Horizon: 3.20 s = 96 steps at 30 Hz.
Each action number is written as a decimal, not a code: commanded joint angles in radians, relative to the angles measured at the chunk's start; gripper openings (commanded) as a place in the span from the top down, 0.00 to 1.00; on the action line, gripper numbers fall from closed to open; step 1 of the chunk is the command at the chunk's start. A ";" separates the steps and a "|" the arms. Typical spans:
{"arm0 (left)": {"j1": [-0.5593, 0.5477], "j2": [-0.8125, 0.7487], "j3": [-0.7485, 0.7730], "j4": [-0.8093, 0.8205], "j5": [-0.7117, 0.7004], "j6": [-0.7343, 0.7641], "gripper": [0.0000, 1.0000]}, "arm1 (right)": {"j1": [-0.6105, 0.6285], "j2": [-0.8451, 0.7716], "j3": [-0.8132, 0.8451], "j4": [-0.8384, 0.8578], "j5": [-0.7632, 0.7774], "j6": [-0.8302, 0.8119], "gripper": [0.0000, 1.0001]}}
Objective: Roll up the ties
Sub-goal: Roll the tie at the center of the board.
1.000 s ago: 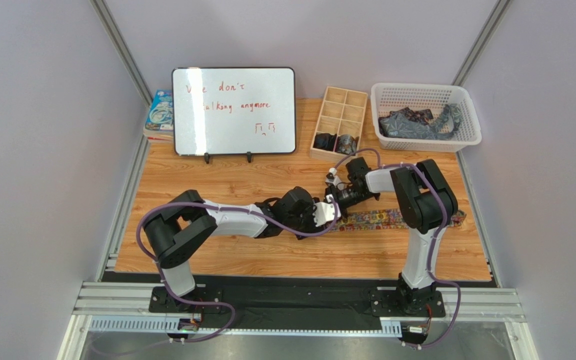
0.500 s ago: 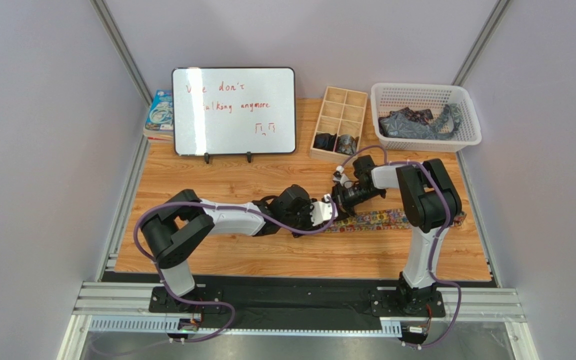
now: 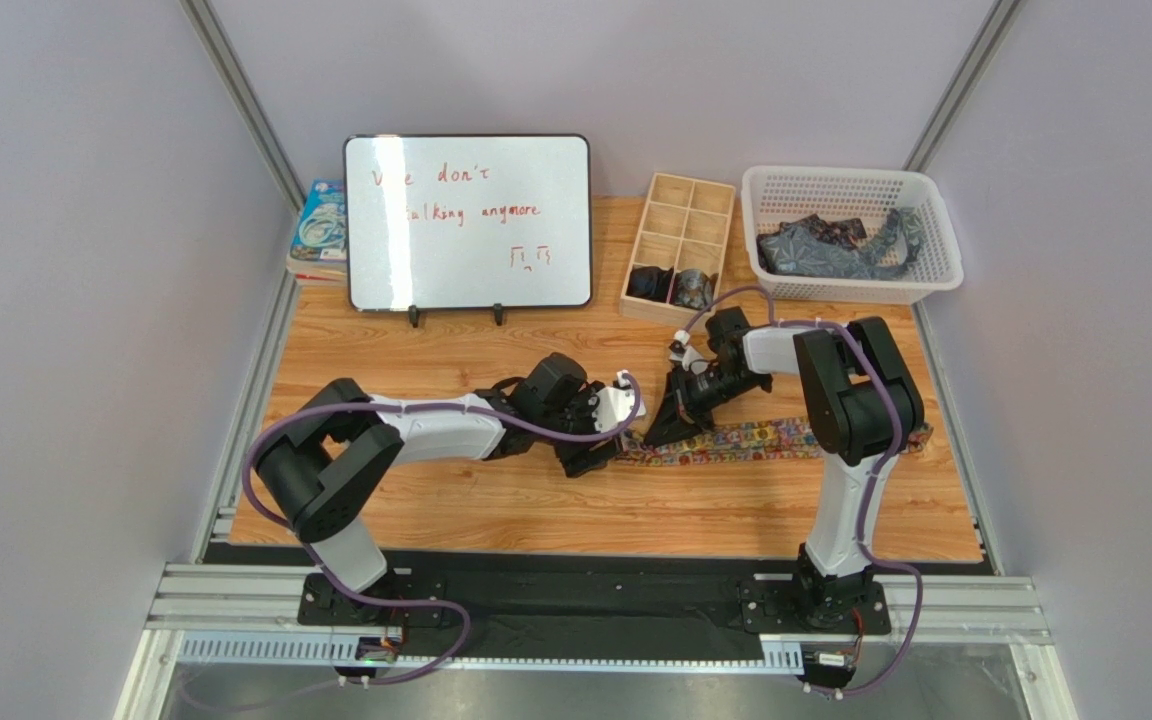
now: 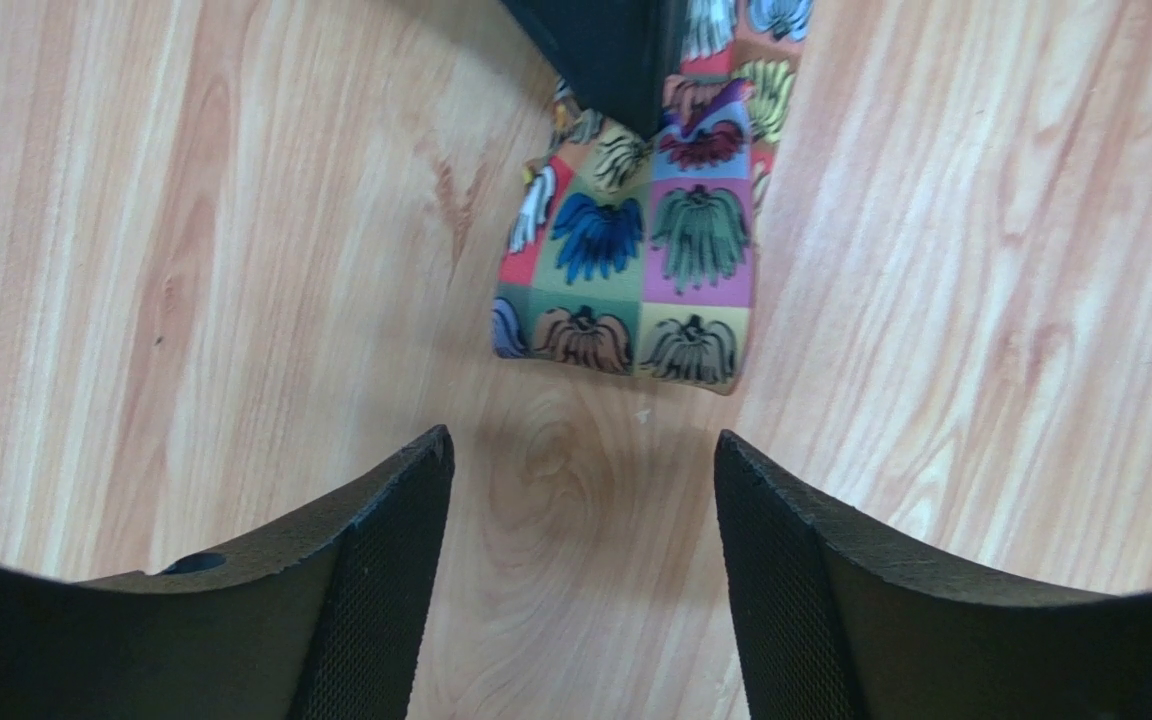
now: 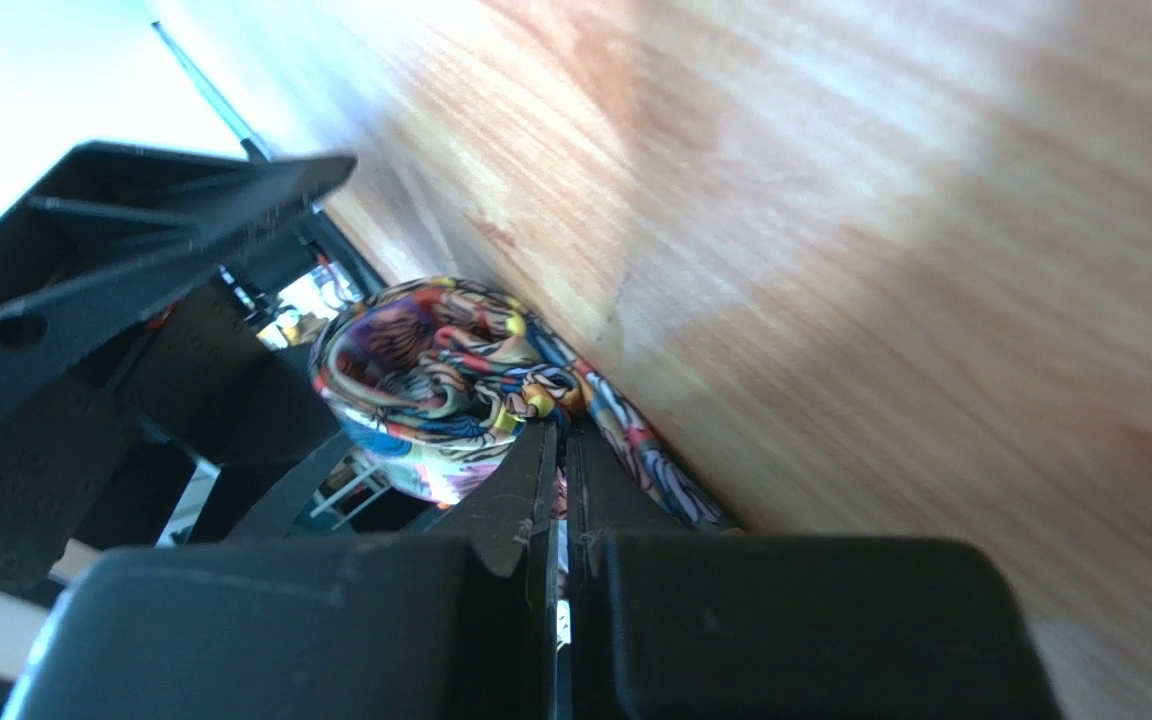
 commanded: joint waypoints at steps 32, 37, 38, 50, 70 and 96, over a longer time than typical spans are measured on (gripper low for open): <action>0.007 0.123 0.146 0.210 0.264 -0.087 0.54 | 0.092 0.127 0.026 0.040 0.301 0.025 1.00; 0.007 0.117 0.147 0.190 0.271 -0.102 0.48 | 0.094 0.126 0.021 0.052 0.292 0.039 1.00; 0.007 0.109 0.140 0.178 0.264 -0.102 0.47 | 0.092 0.126 0.021 0.052 0.295 0.039 1.00; 0.050 -0.031 0.024 0.102 0.231 -0.017 0.48 | 0.083 0.121 0.007 0.077 0.272 0.066 1.00; 0.018 0.170 0.204 0.049 0.233 -0.041 0.62 | 0.106 0.092 -0.003 0.118 0.182 0.111 1.00; -0.027 0.296 0.198 -0.229 0.067 0.143 0.64 | -0.012 -0.058 0.102 -0.125 0.070 -0.053 0.77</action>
